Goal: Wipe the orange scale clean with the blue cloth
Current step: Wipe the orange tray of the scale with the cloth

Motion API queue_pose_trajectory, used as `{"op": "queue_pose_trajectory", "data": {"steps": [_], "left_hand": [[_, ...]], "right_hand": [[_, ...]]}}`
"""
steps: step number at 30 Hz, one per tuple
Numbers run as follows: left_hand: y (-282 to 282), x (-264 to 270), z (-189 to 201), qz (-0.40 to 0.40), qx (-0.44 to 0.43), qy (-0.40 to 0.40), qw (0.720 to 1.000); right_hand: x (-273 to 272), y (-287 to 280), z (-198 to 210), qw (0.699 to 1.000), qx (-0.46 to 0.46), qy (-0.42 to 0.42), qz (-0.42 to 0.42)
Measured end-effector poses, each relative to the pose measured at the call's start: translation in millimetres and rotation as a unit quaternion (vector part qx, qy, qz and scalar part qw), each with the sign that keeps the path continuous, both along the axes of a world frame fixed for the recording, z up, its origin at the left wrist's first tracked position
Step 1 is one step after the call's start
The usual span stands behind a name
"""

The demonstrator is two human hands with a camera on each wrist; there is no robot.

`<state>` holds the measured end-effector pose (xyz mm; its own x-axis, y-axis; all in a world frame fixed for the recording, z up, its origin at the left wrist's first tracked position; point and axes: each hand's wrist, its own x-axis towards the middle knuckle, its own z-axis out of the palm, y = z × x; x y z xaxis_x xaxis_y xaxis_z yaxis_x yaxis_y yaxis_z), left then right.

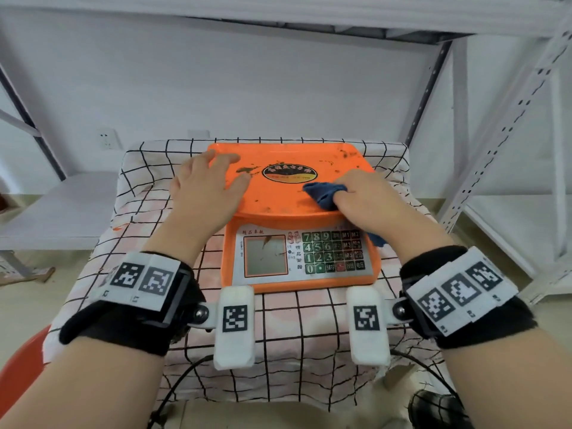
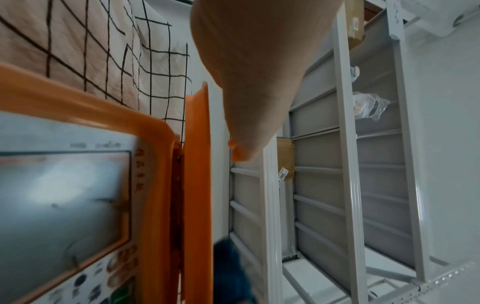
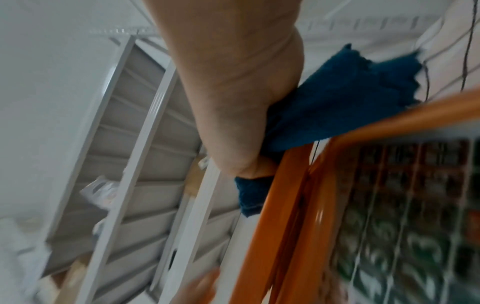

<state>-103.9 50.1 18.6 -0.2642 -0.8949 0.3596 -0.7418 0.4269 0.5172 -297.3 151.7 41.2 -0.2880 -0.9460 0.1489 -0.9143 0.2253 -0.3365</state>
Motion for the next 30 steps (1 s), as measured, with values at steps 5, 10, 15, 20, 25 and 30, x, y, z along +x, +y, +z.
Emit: {"op": "queue_pose_trajectory", "data": {"steps": [5,10,15,20,25,30], "left_hand": [[2.7,-6.4,-5.8,-0.009,-0.020,-0.019,1.000],[-1.4,2.0,-5.7,0.014,-0.020,-0.011,1.000],[-5.1,4.5,-6.0,0.018,0.000,-0.007,1.000],[-7.3,4.2,-6.2,0.015,0.016,-0.004,1.000],[-9.4,6.9,-4.7,0.008,0.031,0.001,0.999],[-6.0,11.0,-7.3,-0.022,0.054,0.056,0.997]], "right_hand": [[12.1,-2.6,-2.5,0.995,-0.035,-0.058,0.079],[-24.1,-4.9,-4.0,0.998,-0.037,-0.029,-0.035],[-8.0,-28.1,-1.9,1.000,0.028,-0.003,0.010],[9.2,-32.5,10.6,0.988,0.073,-0.095,0.099],[-25.9,-17.8,16.9,0.998,0.059,-0.015,0.001],[-17.9,-28.3,4.0,0.993,0.114,0.000,-0.005]]}}
